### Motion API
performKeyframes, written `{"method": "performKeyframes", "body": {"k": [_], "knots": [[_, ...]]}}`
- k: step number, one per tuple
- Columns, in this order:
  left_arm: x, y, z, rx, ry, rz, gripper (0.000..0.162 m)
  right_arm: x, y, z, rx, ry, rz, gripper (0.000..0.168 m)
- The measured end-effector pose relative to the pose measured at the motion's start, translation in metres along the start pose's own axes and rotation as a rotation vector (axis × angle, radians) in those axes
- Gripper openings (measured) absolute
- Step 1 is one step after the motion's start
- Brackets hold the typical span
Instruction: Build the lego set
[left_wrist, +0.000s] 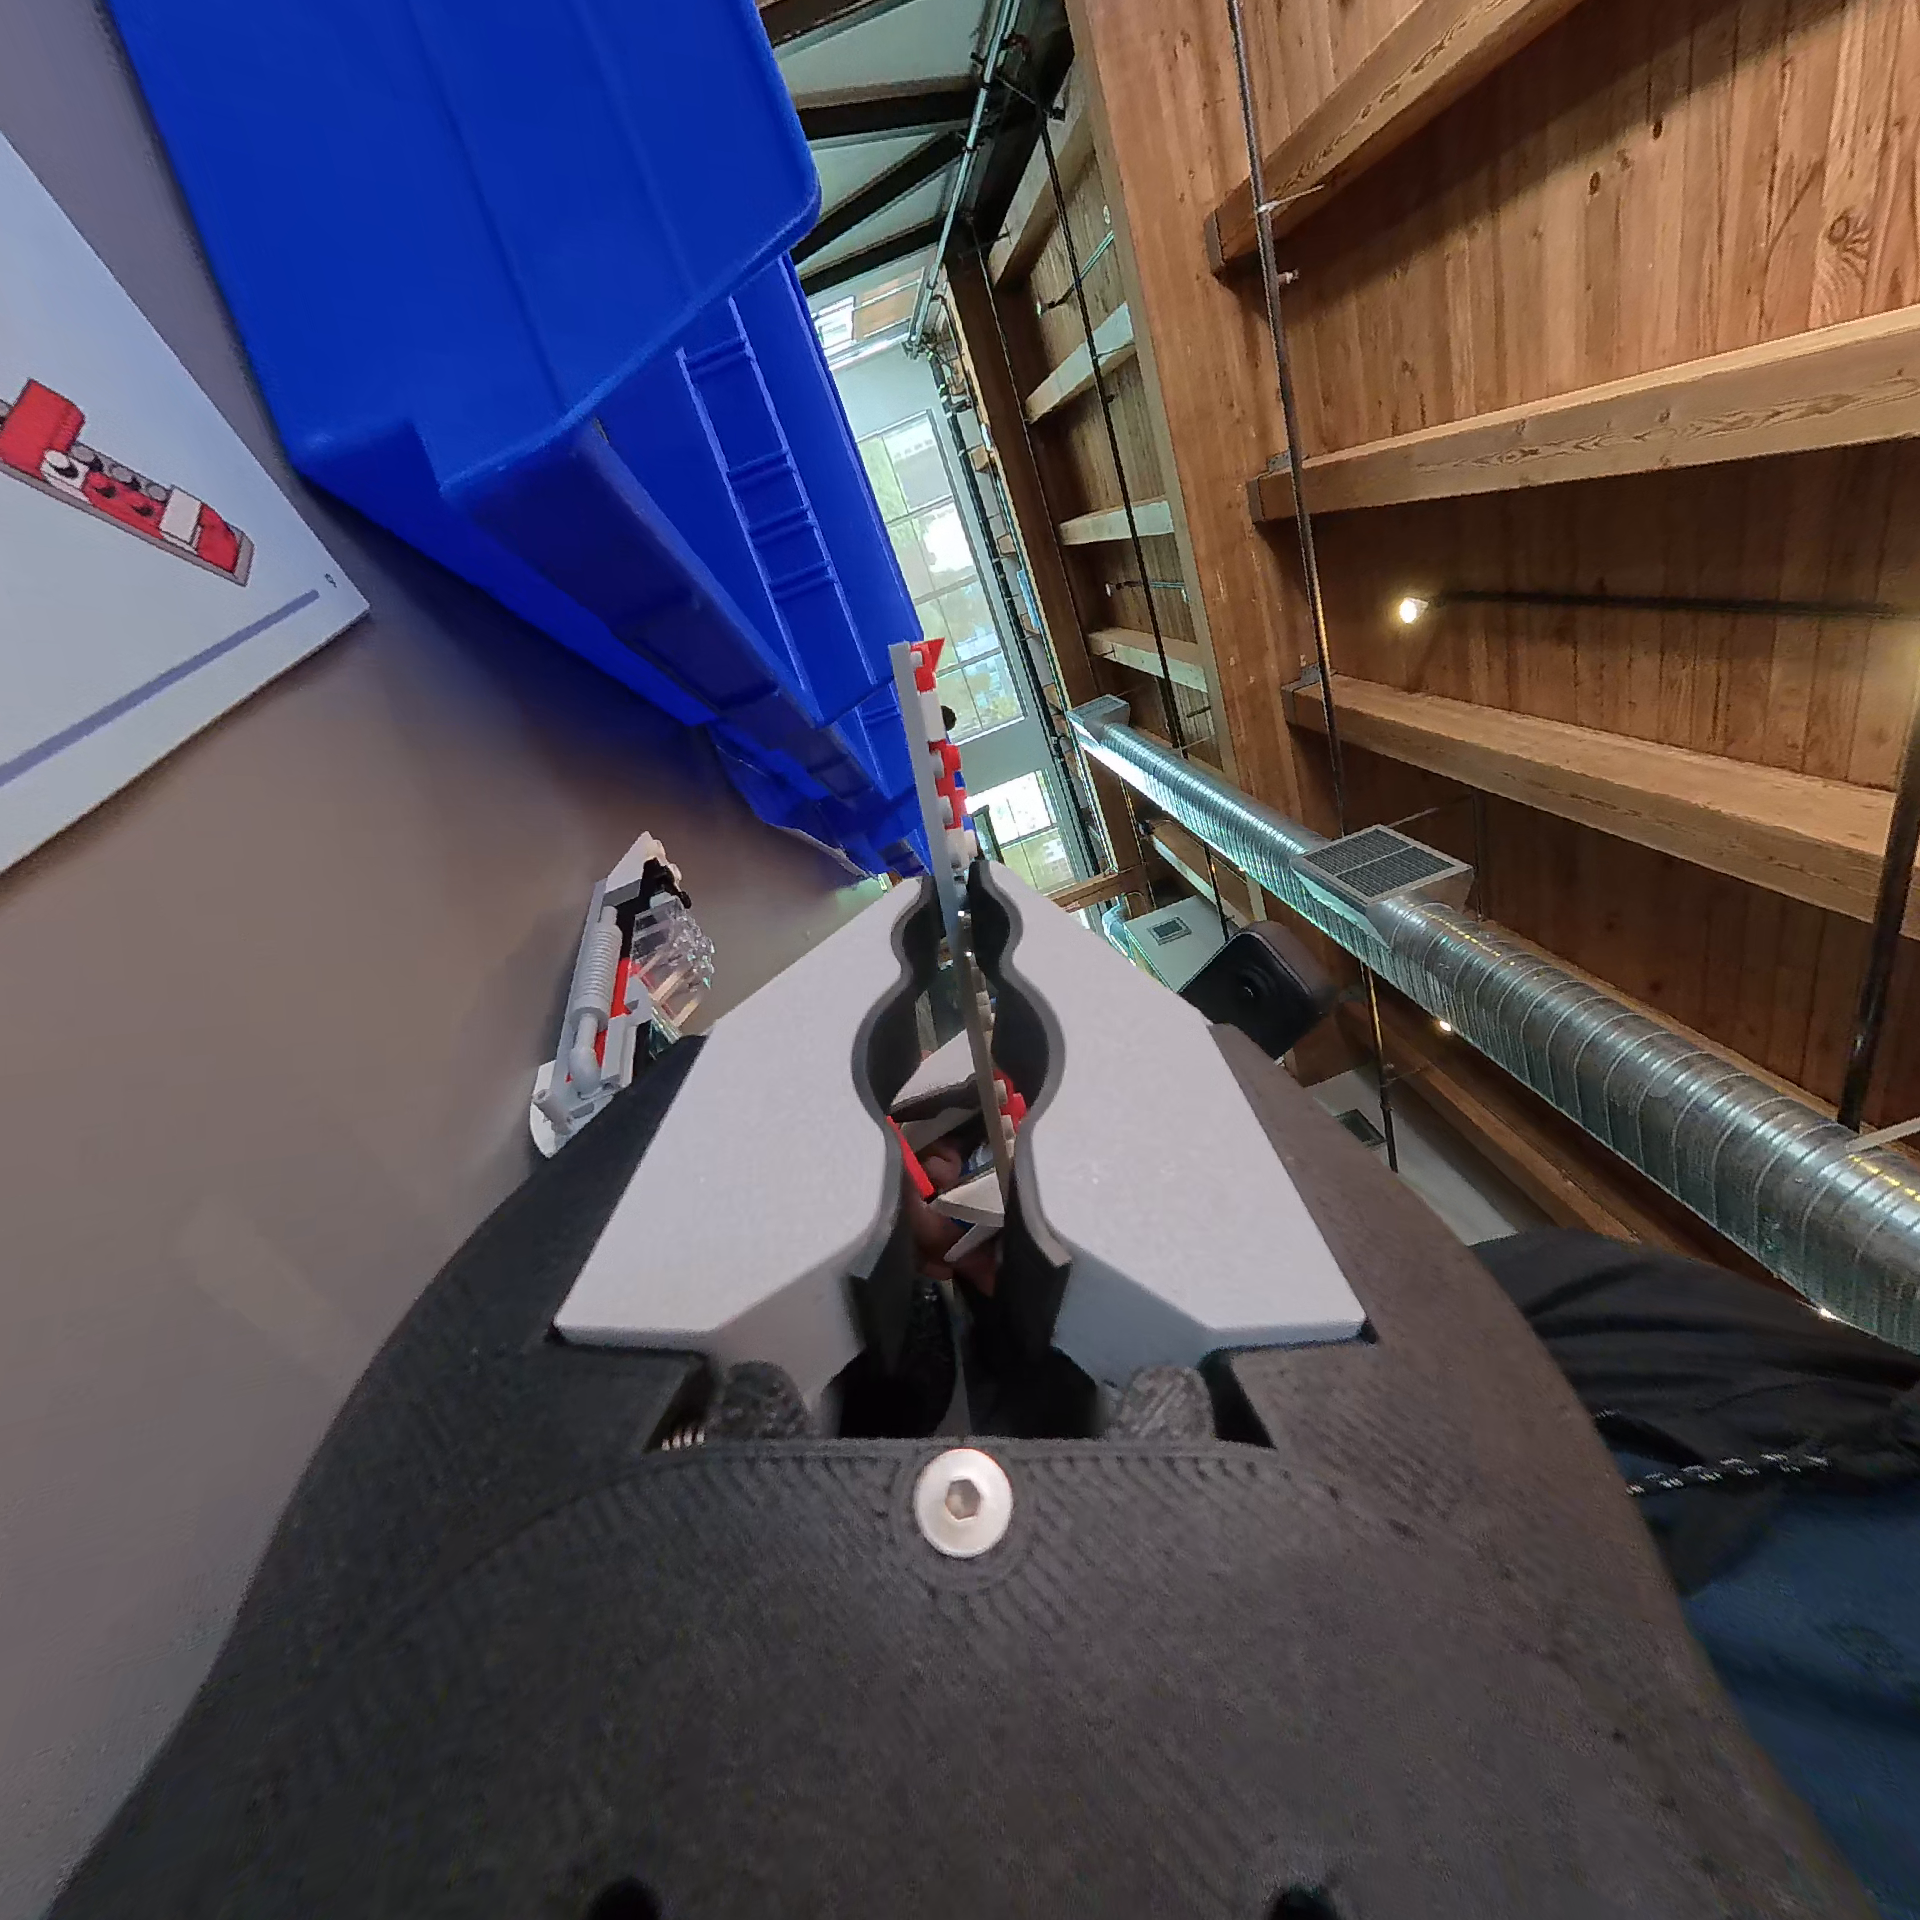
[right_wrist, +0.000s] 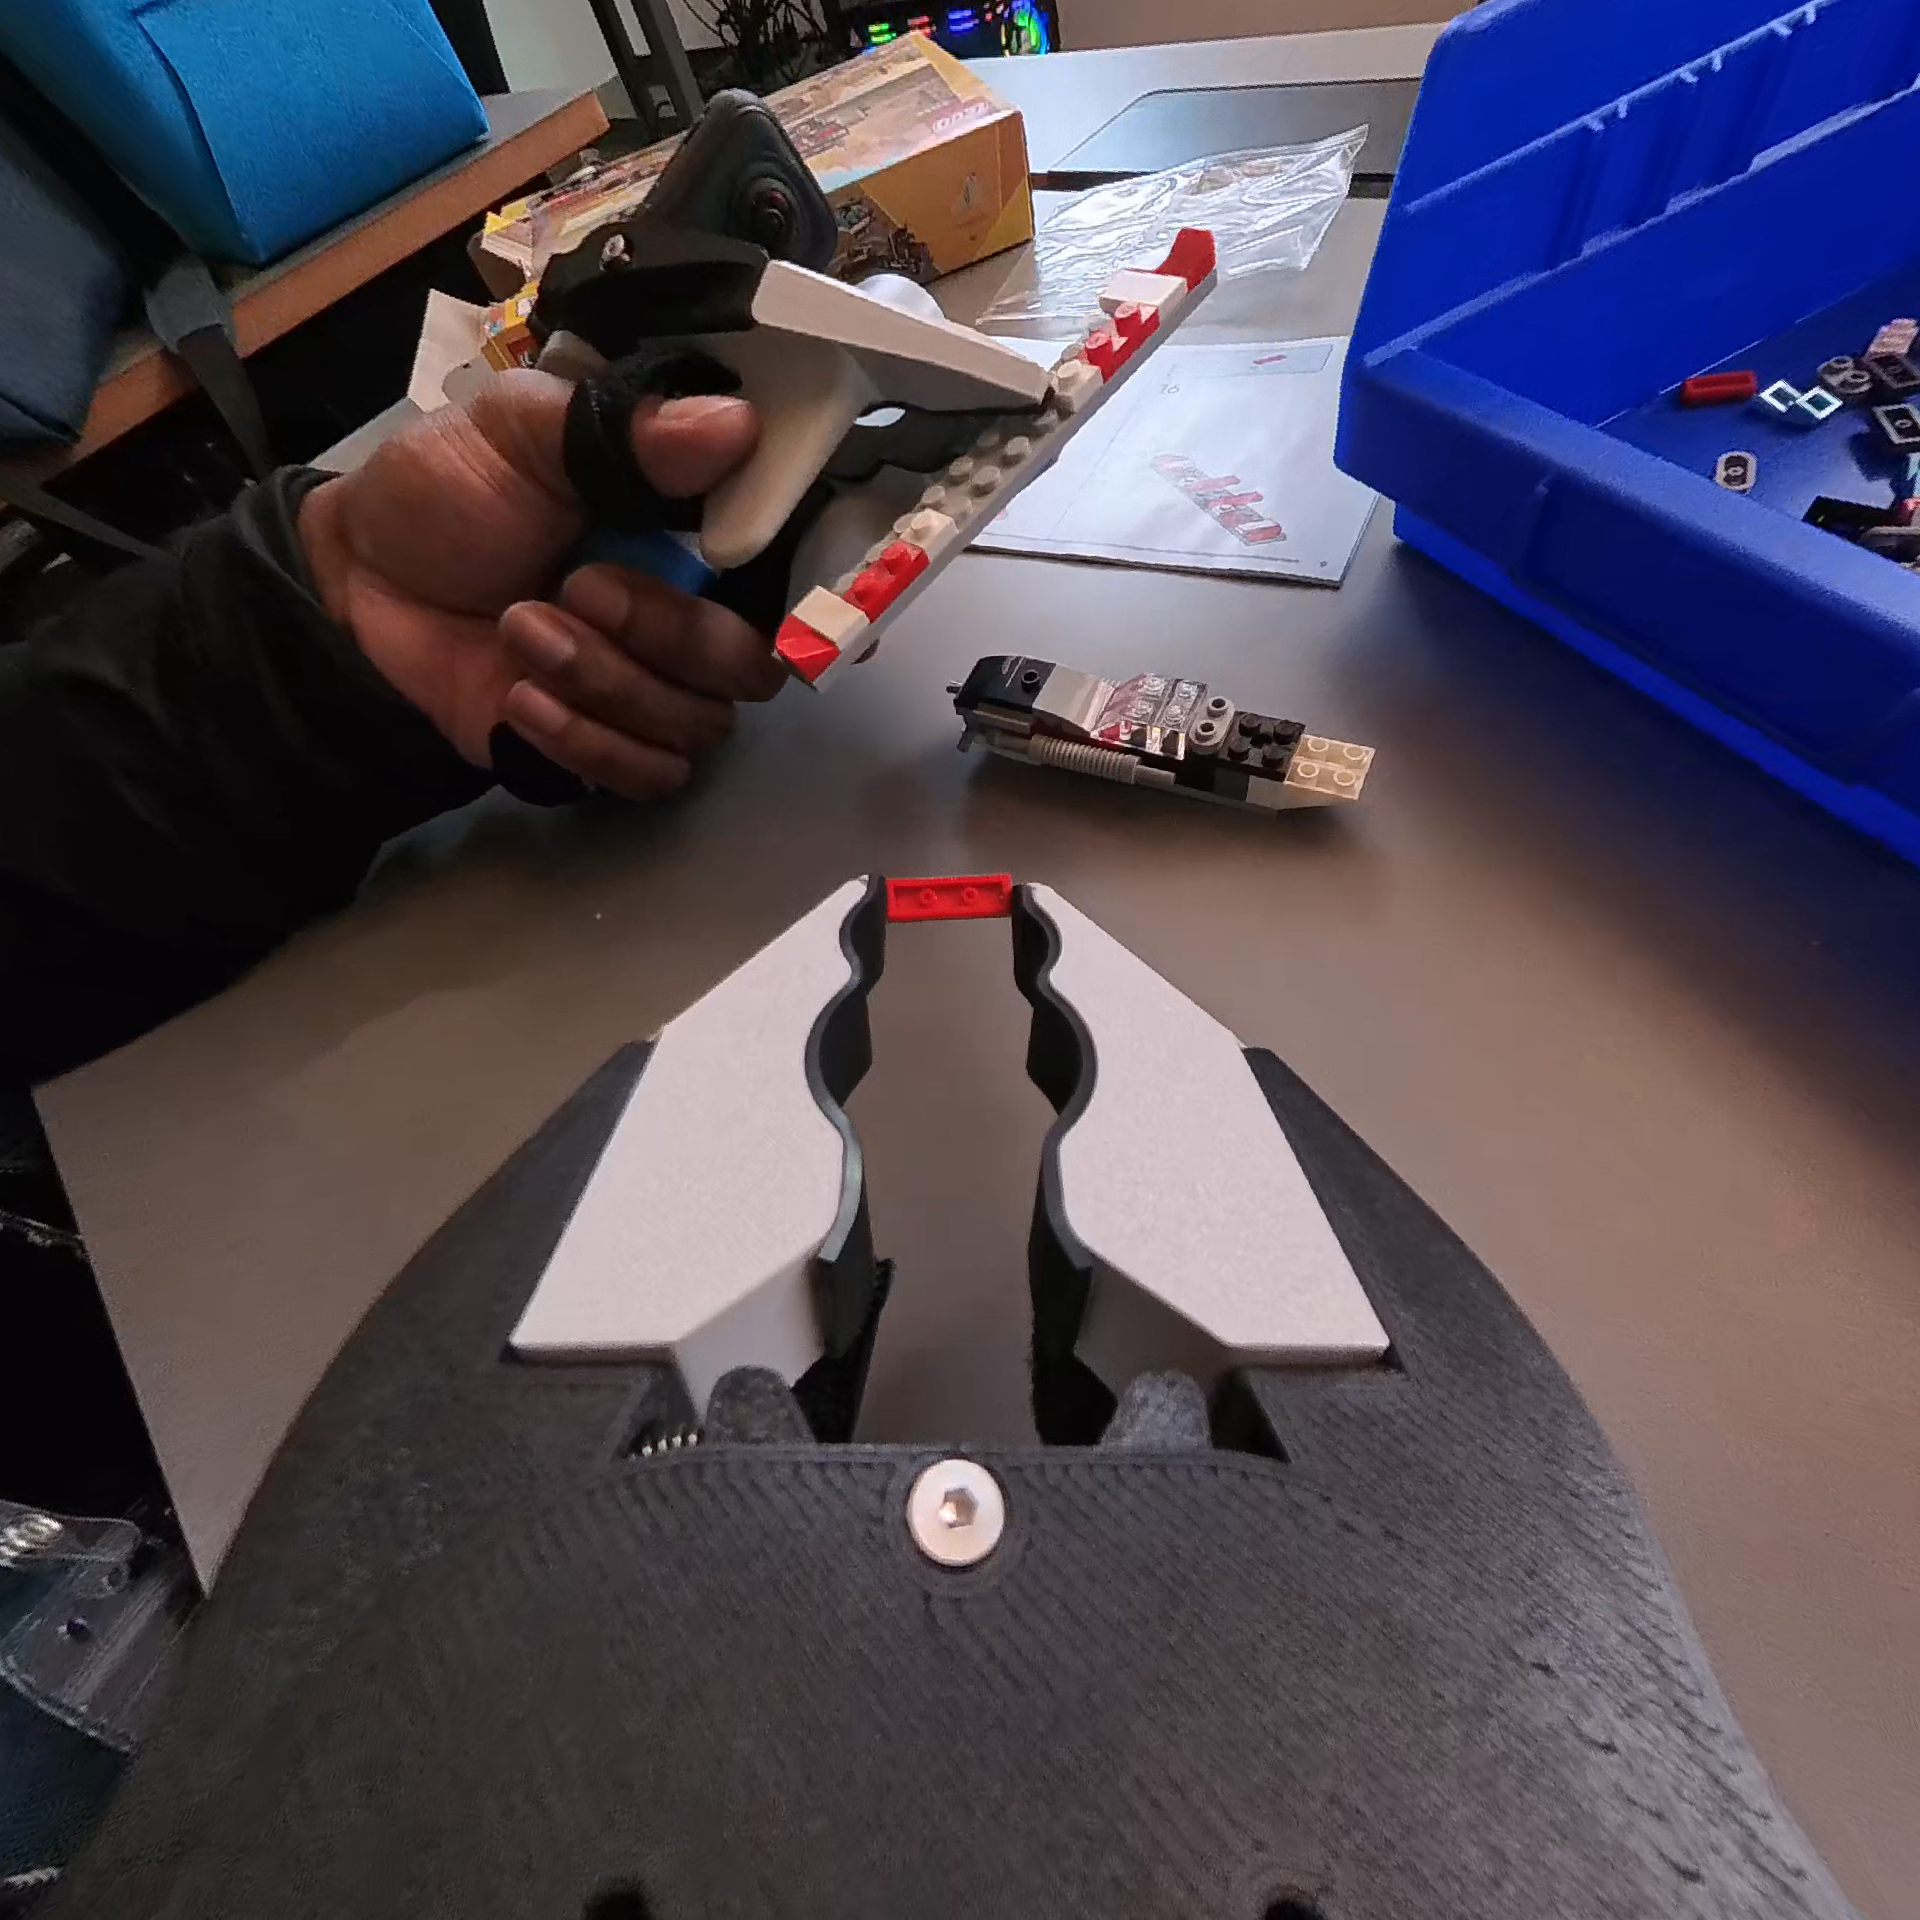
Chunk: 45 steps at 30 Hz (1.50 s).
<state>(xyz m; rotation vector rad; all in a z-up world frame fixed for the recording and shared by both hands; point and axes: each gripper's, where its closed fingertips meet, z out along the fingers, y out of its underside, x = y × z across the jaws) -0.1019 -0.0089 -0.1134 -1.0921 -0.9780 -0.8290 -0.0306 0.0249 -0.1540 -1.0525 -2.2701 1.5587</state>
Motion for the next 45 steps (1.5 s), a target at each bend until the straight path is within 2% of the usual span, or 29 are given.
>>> {"method": "performKeyframes", "body": {"k": [1,23,33,41,45], "knots": [[0.0,0.0,0.0,0.0,-0.002,0.001,0.005,0.0,0.0,0.0,-0.002,0.001,0.0,0.023],[-0.001,0.0,-0.001,0.0,-0.008,0.001,0.005,-0.006,0.007,0.003,-0.044,-0.055,0.018,0.024],[-0.001,0.0,0.0,-0.002,-0.01,0.005,0.005,-0.008,0.011,0.004,-0.074,-0.065,0.016,0.032],[-0.002,0.0,0.0,-0.001,-0.015,0.008,0.005,-0.006,0.027,0.013,-0.19,-0.01,-0.011,0.033],[-0.002,0.0,0.0,0.0,-0.016,0.007,0.005,-0.006,0.038,0.019,-0.273,0.043,-0.091,0.043]]}}
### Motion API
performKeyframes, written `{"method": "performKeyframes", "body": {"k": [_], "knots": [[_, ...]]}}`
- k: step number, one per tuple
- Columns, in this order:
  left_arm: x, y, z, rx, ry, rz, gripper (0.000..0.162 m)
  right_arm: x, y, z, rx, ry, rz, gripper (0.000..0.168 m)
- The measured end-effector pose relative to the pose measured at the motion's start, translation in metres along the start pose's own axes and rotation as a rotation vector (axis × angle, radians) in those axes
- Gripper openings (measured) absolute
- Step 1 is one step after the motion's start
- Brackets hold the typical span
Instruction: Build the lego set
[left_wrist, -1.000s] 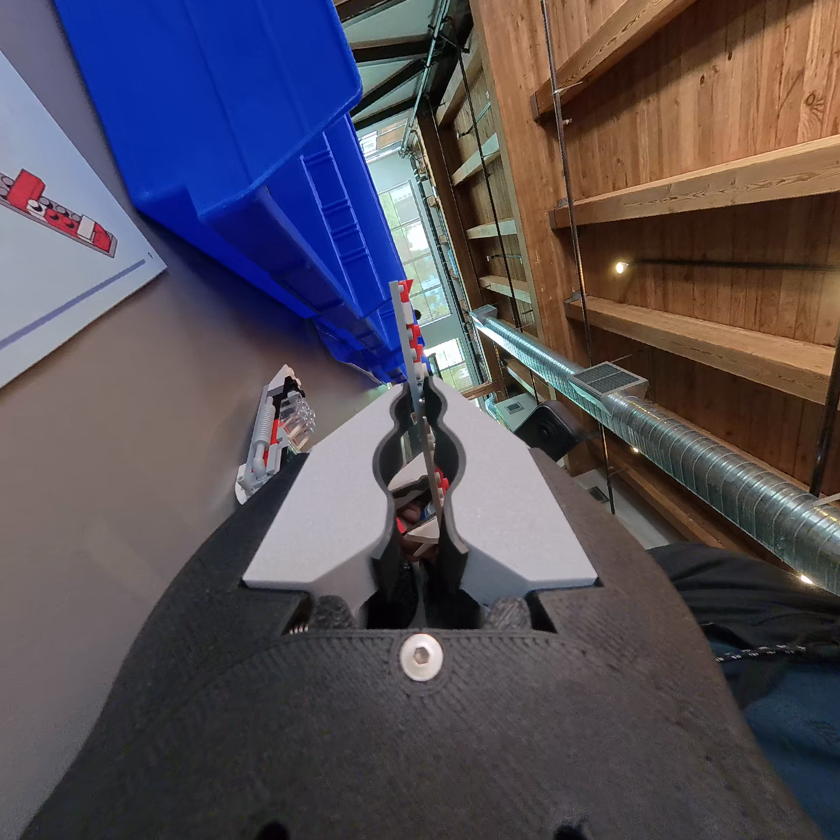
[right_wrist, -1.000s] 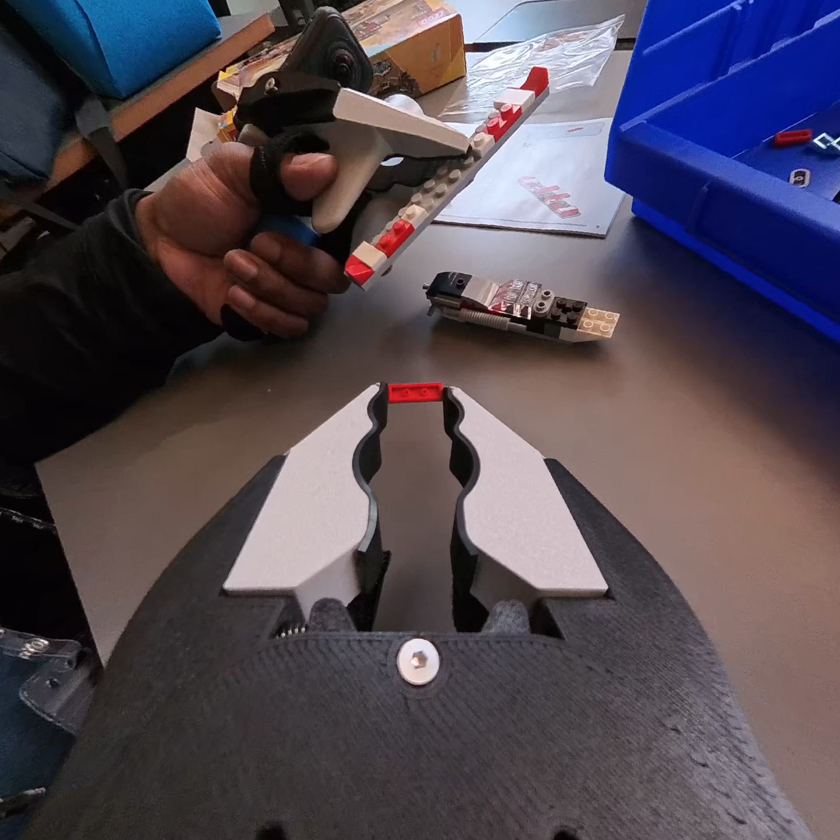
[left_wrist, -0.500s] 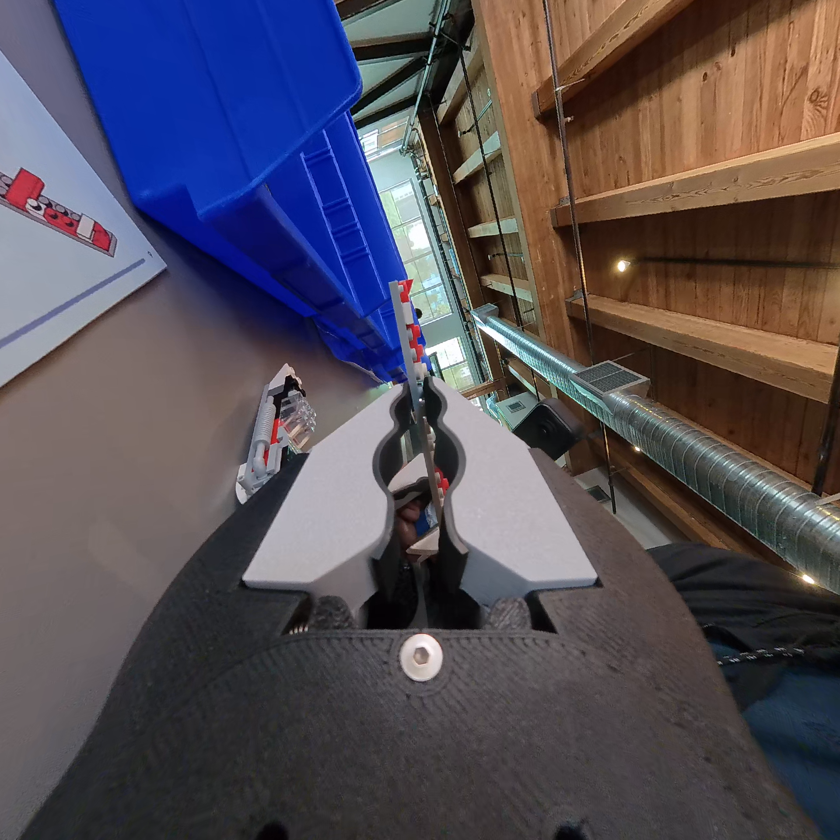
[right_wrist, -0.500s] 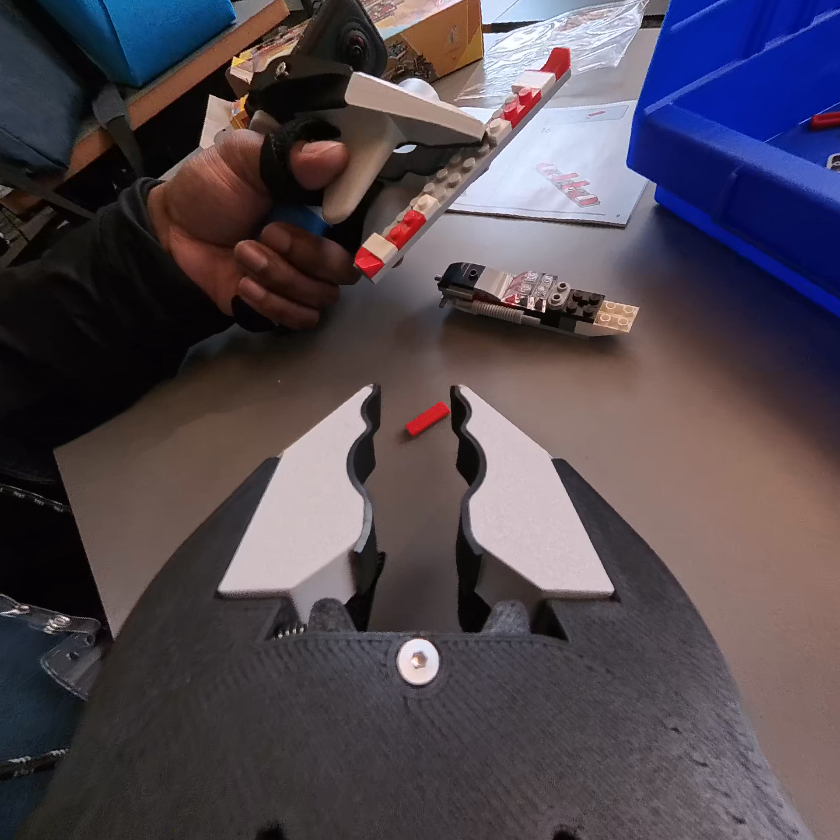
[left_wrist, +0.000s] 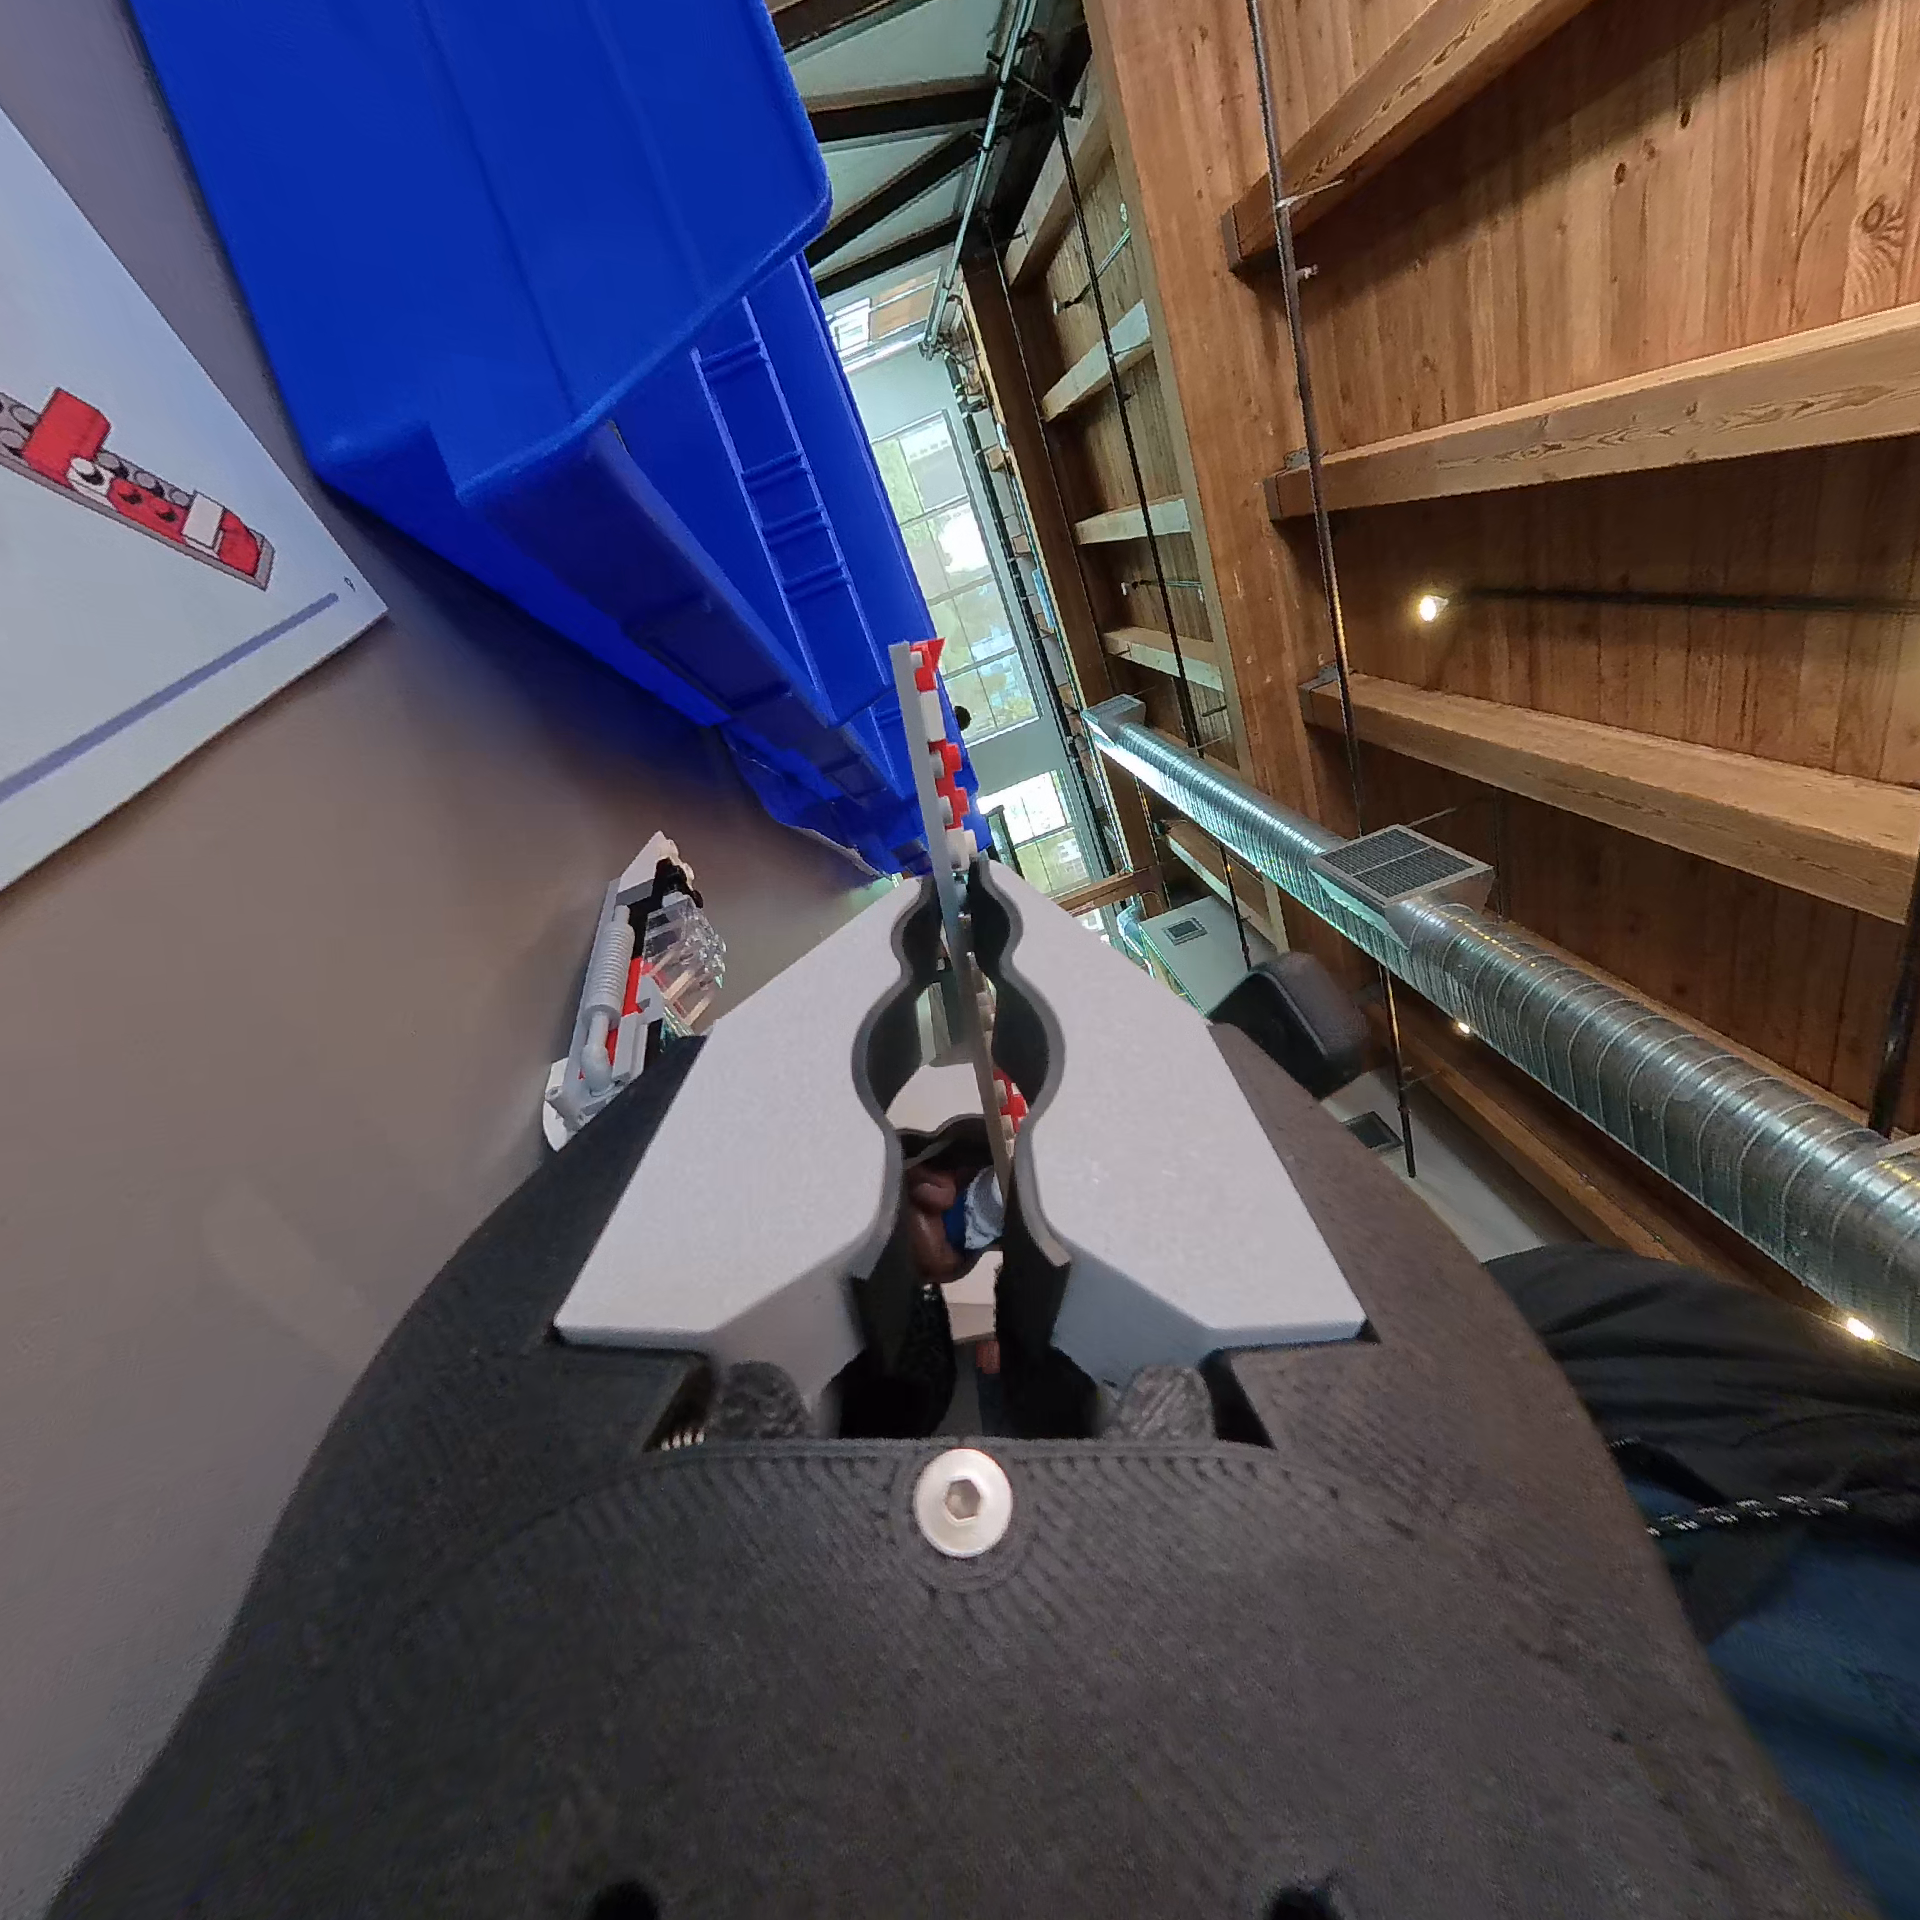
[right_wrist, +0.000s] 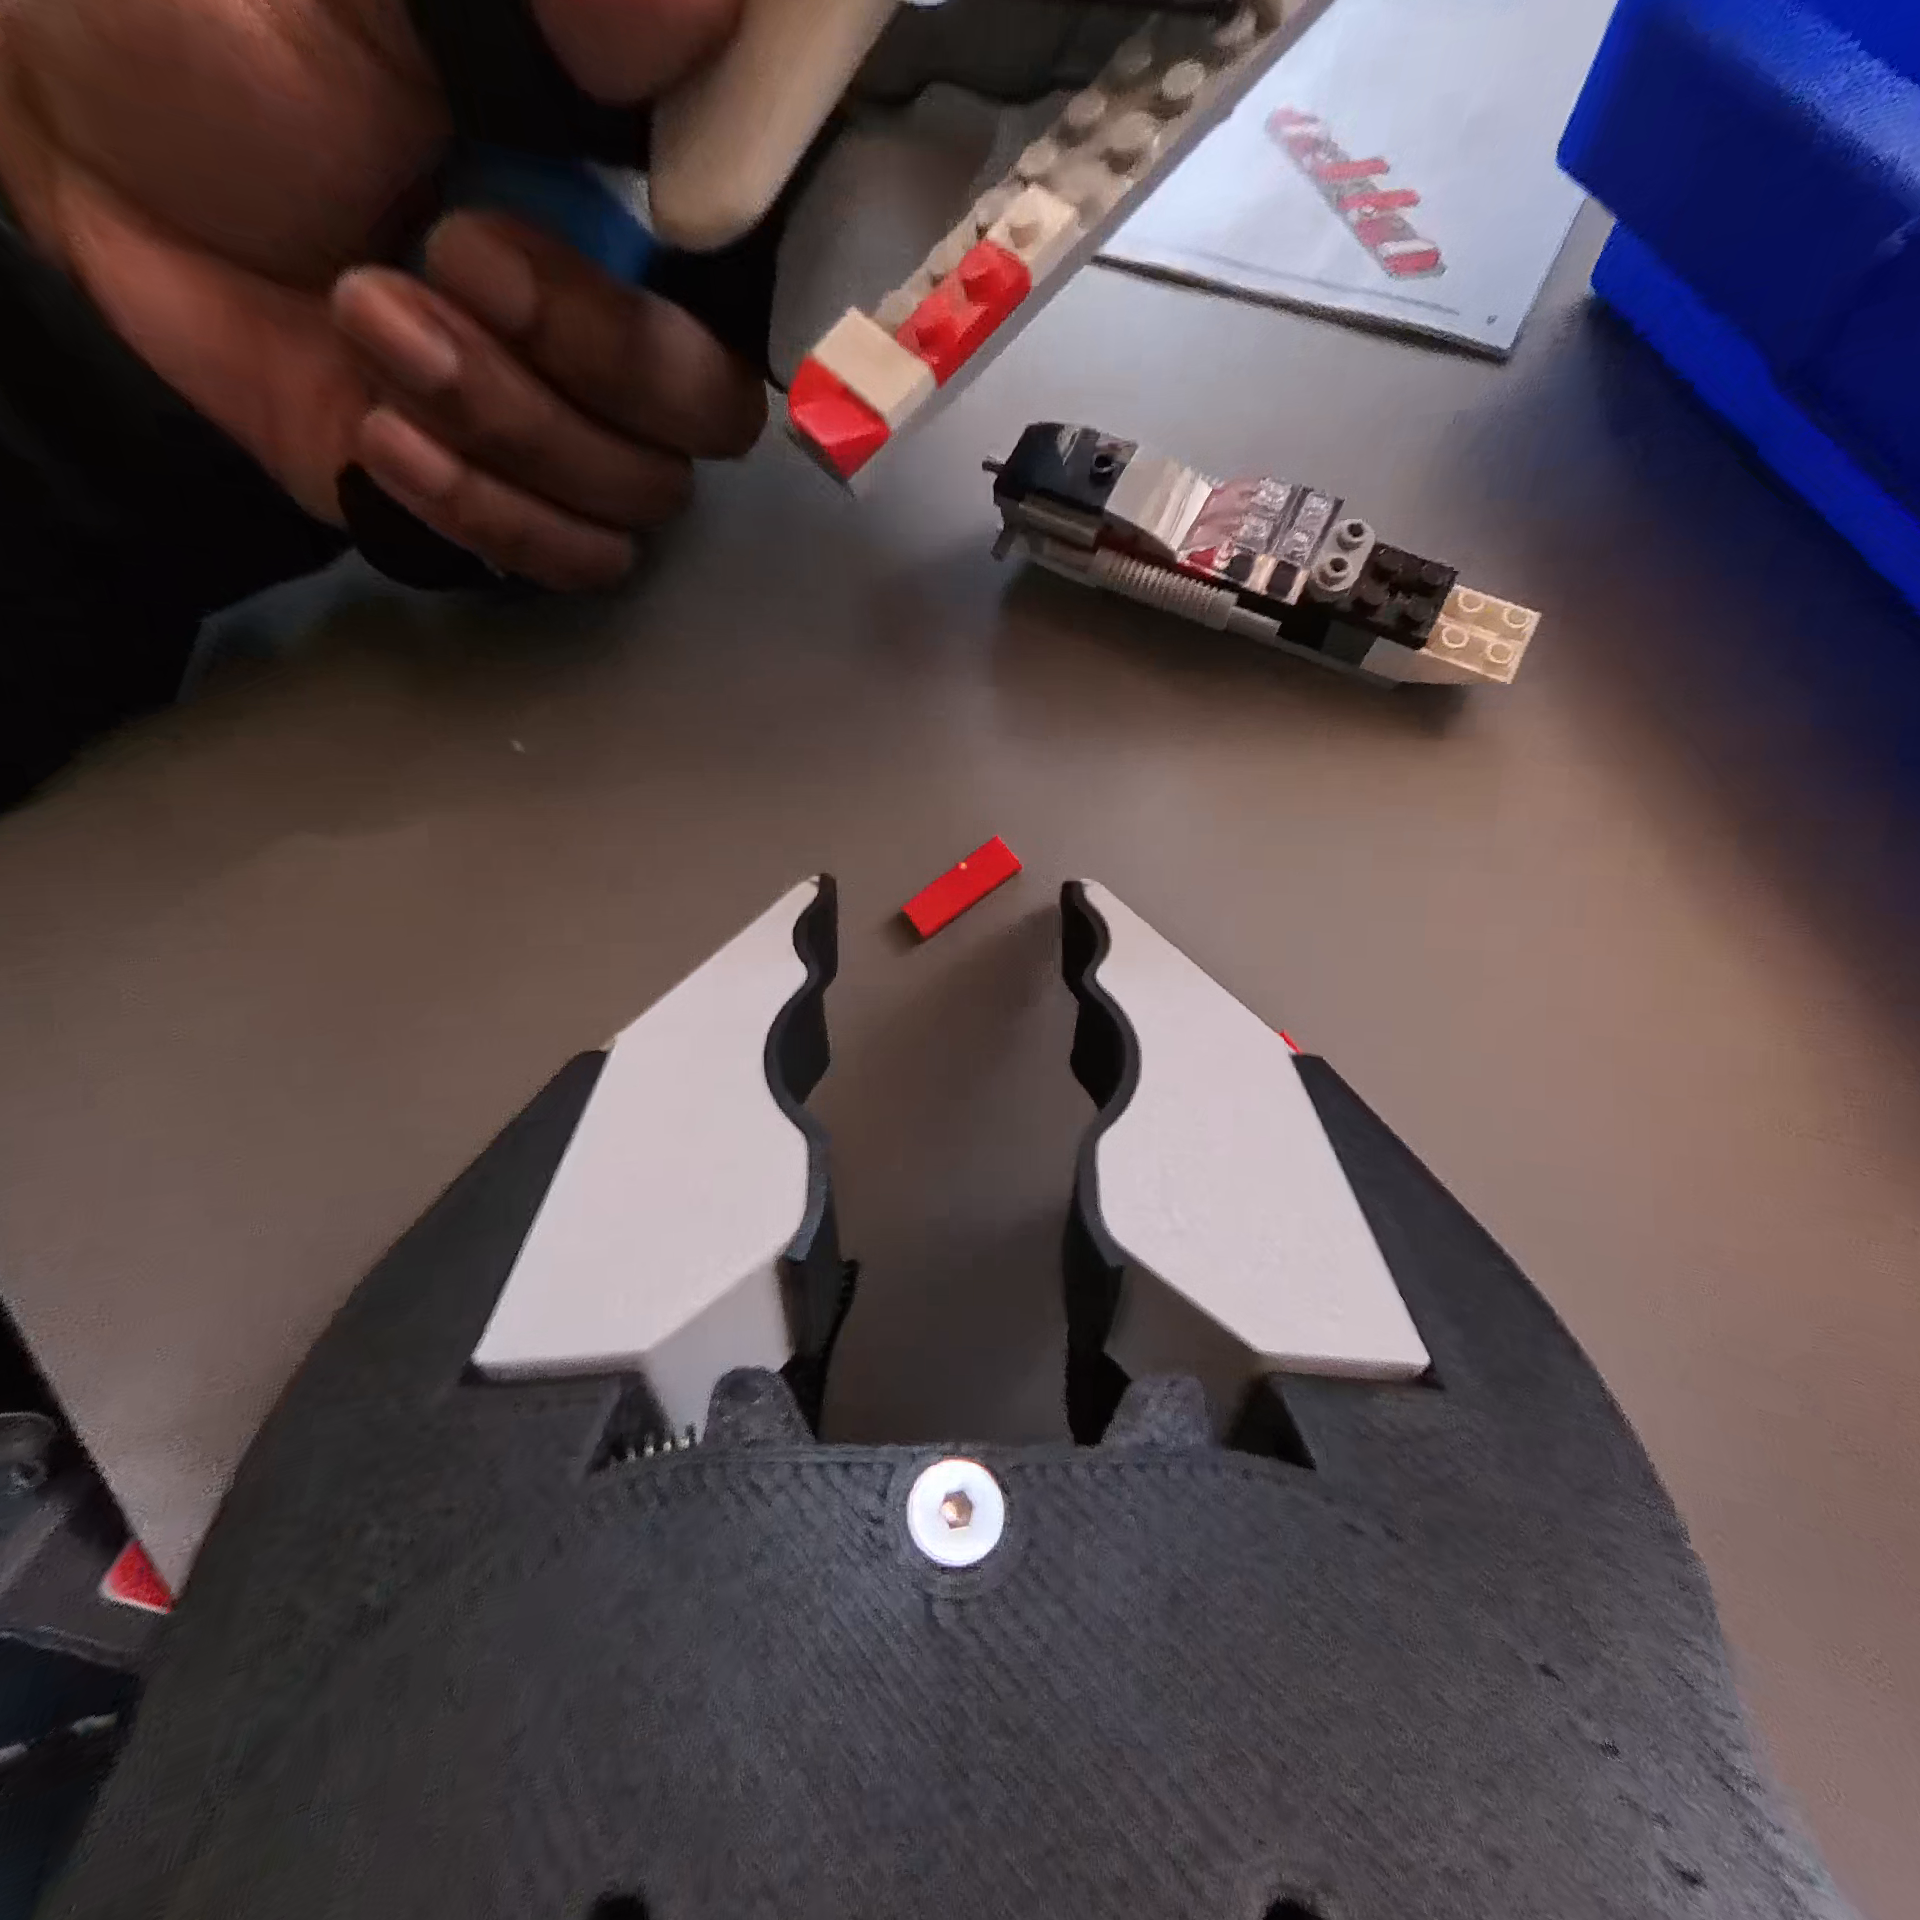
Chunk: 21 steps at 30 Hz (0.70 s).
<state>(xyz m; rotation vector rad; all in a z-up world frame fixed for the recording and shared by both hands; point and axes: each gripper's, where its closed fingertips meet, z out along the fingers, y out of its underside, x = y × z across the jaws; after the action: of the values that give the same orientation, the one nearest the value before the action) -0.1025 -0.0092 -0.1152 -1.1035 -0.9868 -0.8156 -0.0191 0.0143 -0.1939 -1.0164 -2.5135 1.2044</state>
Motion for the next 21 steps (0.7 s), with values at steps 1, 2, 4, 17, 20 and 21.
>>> {"method": "performKeyframes", "body": {"k": [1,2,4,17,20,21], "knots": [[0.0,0.0,0.0,0.0,0.0,0.0,0.005,0.001,0.001,0.002,-0.014,0.02,-0.017,0.043],[0.0,0.0,0.0,0.001,-0.001,0.0,0.005,0.001,0.001,0.002,-0.018,0.042,-0.036,0.042],[0.0,0.0,0.0,0.0,-0.002,0.001,0.005,0.004,0.002,0.003,-0.028,0.081,-0.06,0.036],[-0.001,0.001,0.0,-0.004,-0.008,0.002,0.005,-0.006,0.004,0.003,-0.036,-0.016,-0.055,0.009],[-0.001,0.001,0.0,-0.004,-0.009,0.002,0.005,-0.007,0.003,0.003,-0.032,-0.028,-0.058,0.008],[-0.001,0.001,0.0,-0.005,-0.01,0.001,0.005,-0.008,0.003,0.002,-0.027,-0.038,-0.064,0.008]]}}
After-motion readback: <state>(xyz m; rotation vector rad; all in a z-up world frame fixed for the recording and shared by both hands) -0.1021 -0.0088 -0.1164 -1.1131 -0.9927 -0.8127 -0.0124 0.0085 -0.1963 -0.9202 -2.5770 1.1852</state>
